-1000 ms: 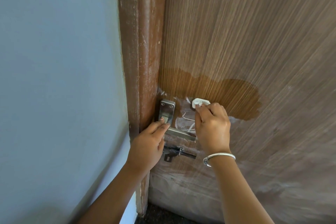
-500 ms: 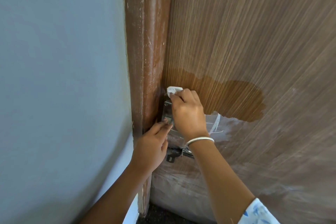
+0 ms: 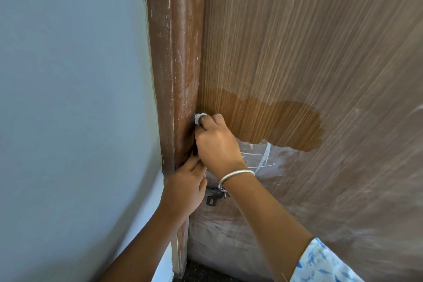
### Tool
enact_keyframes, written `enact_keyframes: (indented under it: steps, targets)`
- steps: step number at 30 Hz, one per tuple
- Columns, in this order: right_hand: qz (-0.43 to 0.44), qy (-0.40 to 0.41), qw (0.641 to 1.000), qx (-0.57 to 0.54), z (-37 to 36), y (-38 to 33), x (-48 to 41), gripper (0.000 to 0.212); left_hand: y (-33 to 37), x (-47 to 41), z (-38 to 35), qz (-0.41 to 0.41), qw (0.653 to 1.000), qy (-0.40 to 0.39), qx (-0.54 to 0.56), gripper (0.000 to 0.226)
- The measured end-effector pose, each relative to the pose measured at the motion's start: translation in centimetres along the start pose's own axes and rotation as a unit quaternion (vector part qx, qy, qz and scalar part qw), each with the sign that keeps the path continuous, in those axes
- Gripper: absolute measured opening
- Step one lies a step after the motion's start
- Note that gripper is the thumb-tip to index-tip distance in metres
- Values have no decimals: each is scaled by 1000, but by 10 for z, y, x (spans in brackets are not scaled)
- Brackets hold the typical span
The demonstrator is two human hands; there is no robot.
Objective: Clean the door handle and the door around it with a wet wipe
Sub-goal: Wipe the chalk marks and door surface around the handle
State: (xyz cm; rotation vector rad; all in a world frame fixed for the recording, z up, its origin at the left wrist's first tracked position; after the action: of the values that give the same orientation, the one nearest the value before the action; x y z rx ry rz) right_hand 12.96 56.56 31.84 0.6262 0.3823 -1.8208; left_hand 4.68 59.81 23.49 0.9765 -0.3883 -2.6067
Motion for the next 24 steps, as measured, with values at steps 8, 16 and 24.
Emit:
enact_keyframes:
  steps: [8,16,24]
  targets:
    - [-53,83,995,6,13,41,41,16,3,0,5,-5,1000,10,0,45]
    - [-214,286,934,-18,31,122,127,22,5,1,3,7,1000,20,-1,45]
    - [-181,290,938,-51,10,103,108,19,7,2,2,5,1000,15,-24,45]
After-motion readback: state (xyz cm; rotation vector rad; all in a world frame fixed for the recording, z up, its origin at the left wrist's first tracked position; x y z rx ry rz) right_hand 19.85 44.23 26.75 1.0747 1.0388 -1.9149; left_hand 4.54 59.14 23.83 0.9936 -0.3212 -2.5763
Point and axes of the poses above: each hand's wrist, its own x-axis away from the middle knuckle, its own z-axis out of the back of the hand, y = z × x, the point moved 2 cm from there along -x, towards the middle knuckle, and after that the axes turned 2 degrees about y, right-handed, at the moved point
